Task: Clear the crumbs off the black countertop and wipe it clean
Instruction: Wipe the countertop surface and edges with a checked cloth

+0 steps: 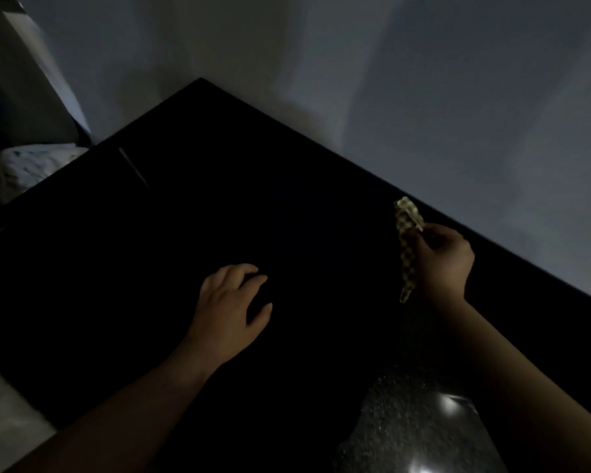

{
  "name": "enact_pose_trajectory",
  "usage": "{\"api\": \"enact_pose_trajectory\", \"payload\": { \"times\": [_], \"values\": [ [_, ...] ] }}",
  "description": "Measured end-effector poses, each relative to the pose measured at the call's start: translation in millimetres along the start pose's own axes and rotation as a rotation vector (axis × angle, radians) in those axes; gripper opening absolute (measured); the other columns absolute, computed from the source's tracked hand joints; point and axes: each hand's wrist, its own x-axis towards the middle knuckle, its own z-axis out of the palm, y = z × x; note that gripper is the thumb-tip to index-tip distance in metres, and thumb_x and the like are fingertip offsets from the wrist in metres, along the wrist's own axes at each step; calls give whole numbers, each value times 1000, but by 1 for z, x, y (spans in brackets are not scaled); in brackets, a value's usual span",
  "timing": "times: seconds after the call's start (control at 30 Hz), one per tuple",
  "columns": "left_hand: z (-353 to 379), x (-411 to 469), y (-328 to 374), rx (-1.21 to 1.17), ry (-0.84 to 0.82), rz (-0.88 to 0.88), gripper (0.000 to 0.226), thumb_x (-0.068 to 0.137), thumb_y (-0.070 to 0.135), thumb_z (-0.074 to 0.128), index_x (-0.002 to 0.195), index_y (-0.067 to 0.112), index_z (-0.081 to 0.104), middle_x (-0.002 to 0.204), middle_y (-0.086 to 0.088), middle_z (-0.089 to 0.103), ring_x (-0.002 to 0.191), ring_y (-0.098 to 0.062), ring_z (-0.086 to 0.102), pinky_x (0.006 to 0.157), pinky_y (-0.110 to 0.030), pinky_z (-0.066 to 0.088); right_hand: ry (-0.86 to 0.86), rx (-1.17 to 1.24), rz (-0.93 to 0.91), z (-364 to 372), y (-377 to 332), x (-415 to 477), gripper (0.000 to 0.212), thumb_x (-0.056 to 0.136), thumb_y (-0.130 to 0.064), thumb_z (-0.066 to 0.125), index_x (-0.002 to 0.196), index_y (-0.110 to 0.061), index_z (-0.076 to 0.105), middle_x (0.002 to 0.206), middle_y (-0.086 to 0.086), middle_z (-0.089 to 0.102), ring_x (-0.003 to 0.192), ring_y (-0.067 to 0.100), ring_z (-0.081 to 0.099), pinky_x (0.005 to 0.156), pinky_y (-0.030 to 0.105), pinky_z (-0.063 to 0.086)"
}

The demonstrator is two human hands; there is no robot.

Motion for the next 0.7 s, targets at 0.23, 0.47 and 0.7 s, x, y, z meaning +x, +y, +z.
{"api": "enact_pose_trajectory", "payload": {
  "times": [0.23,0.47,0.7],
  "values": [
    [9,8,-8,-42,89,26,51,81,53,47,117,21,63,118,0,55,114,-20,45,97,-37,30,-19,-60,-51,27,-2,49,25,84,-32,66,100,-14,73,90,5,71,81,16,66,72,28,52],
    [17,9,-12,-103,182,54,47,80,53,51,114,23,63,119,5,54,112,-19,48,94,-39,35,142,-267,-67,54,1,86,27,87,-11,51,104,-6,72,101,18,69,93,33,64,80,31,50],
    [22,10,-17,-92,204,91,44,81,53,51,115,26,61,119,6,53,114,-20,48,95,-35,33,96,-296,-128,76,4,68,25,84,-3,56,104,-2,71,108,17,67,100,35,60,84,29,44]
  ]
}}
